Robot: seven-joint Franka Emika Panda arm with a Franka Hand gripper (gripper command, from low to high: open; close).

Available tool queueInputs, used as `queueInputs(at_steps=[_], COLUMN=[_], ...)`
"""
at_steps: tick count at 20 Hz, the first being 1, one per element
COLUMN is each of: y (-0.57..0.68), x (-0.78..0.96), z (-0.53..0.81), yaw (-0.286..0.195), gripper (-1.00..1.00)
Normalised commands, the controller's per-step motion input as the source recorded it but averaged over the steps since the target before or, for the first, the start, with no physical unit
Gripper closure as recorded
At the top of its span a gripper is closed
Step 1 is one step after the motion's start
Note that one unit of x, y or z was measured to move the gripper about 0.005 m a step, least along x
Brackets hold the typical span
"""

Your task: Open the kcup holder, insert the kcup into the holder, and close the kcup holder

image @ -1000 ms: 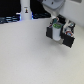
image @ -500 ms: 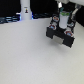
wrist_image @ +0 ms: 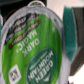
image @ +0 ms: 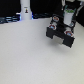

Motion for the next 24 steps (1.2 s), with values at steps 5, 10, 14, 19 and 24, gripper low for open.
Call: queueInputs(at_steps=[5,10,14,19,24], y=[0.21,0.09,0.06,0.01,-0.01], x=[-0.38,-0.33,-0.34,-0.27,-0.08], z=[-0.07,-0.15,-0.15,-0.09,-0.15], yaw=[0.106,0.077,0.067,0.045,0.018], gripper=[1.00,1.00,1.00,1.00,1.00])
